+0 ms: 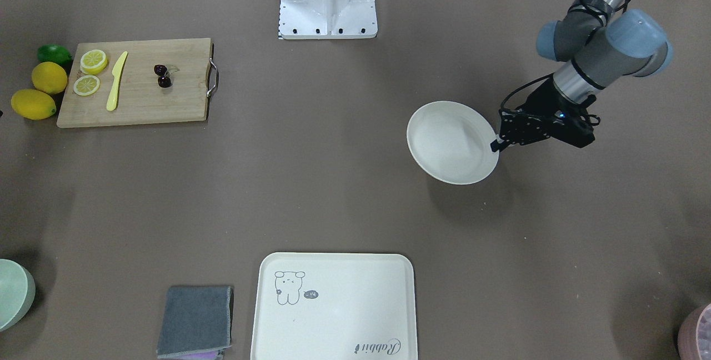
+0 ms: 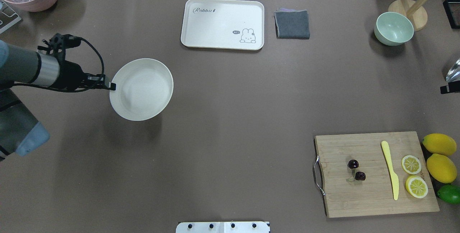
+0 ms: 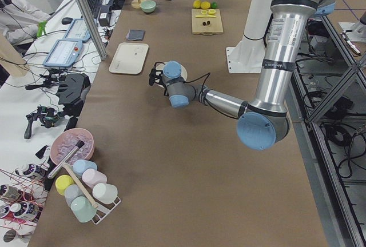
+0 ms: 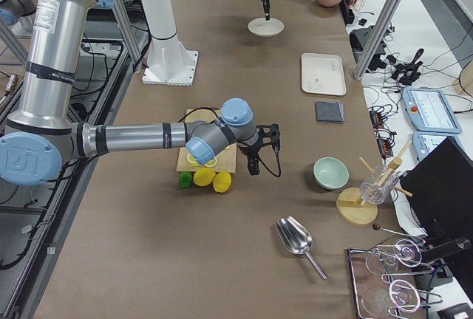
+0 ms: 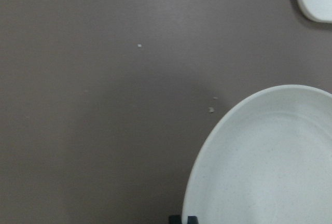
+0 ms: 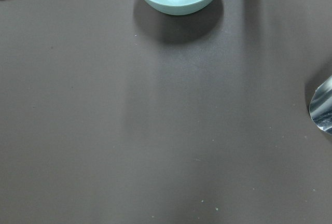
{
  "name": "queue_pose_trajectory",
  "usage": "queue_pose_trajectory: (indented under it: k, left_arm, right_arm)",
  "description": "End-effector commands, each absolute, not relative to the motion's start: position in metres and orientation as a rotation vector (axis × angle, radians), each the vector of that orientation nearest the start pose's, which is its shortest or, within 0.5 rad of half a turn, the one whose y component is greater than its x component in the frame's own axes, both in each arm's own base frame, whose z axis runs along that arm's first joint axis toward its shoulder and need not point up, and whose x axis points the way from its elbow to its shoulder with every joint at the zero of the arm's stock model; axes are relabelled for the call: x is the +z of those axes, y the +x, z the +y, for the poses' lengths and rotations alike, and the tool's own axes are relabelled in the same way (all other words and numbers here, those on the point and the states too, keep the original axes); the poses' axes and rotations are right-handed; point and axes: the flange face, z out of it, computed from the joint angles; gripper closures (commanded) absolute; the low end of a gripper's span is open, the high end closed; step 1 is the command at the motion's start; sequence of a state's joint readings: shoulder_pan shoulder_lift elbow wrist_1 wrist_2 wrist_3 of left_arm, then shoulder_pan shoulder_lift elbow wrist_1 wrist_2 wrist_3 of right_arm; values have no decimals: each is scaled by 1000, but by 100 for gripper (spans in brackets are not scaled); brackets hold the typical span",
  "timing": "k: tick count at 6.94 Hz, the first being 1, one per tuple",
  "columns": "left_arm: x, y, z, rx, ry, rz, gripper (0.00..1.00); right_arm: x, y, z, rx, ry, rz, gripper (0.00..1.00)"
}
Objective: Place red cherry on plate
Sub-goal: 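Carry the white bowl with the left gripper to the table centre and release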
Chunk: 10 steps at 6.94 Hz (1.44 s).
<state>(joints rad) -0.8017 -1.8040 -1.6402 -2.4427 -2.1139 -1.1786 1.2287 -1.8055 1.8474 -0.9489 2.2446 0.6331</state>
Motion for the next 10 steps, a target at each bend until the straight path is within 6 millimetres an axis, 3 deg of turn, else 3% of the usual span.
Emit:
queue_pose_trajectory:
  k: [1, 2, 3, 6, 7, 8, 9, 10]
  left_arm:
    - [298, 447, -453, -65, 209, 1112, 100]
    - [274, 498, -427, -77, 204, 1092, 100]
    - [259, 521, -424, -79, 209, 1082, 100]
    - [261, 550, -402, -75, 219, 1065, 100]
    - [264, 549, -403, -75, 223, 1059, 9]
    - [259, 541, -405, -92, 252, 1064, 2]
    - [249, 523, -414, -107, 274, 1078, 2]
    - [245, 481, -432, -133, 262, 1042, 2]
  right_arm:
    - [556, -74, -419, 51, 260, -876, 1]
    - [556, -74, -419, 51, 260, -876, 1]
    - [556, -74, -419, 51, 260, -876, 1]
    - [552, -74, -418, 56, 259, -883, 1]
    - [551, -75, -418, 61, 254, -886, 1]
    - [540, -82, -417, 77, 246, -903, 1]
    - [523, -104, -411, 111, 211, -924, 1]
    - [507, -122, -404, 132, 193, -935, 1]
